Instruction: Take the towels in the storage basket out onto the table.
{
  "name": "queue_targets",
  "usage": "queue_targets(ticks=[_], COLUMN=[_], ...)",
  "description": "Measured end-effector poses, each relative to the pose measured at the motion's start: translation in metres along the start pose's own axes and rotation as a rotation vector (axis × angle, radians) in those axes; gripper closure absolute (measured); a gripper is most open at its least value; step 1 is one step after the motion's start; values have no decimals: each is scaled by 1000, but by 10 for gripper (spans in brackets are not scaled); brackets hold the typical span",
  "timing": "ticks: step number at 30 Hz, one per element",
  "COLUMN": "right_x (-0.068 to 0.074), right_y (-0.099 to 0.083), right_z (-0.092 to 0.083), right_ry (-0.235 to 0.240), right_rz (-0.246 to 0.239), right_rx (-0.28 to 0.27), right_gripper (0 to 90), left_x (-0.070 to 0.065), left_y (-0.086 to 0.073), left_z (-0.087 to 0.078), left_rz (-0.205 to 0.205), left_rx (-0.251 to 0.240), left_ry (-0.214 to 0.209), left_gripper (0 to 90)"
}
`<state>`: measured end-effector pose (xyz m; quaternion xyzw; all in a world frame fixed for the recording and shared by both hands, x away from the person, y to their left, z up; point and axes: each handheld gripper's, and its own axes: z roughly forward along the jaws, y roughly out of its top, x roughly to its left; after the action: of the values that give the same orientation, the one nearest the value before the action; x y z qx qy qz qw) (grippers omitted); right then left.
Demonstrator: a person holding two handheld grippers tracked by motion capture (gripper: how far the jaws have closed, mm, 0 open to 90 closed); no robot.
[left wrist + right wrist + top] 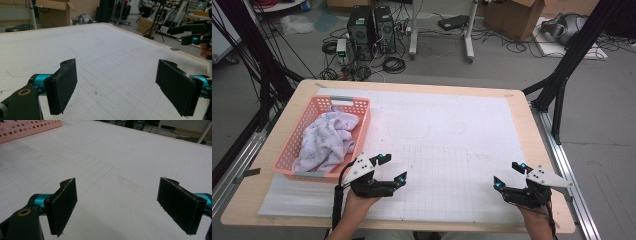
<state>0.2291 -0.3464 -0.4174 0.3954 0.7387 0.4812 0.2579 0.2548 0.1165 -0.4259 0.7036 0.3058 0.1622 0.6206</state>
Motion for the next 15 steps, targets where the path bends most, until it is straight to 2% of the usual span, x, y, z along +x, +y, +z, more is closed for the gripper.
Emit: queue_targets(ticks=[8,15], right_x=[0,0], right_y=[0,0], right_z=[0,0], right_ry=[1,0], right_rz=[0,0], right_rx=[0,-2], right_gripper=[150,150], left_x=[-4,-5], left_y=[11,21], left_z=[-3,-6], left_rz=[3,1], left_rx=[-26,-29], left_ry=[-11,-14], left_gripper=[178,178])
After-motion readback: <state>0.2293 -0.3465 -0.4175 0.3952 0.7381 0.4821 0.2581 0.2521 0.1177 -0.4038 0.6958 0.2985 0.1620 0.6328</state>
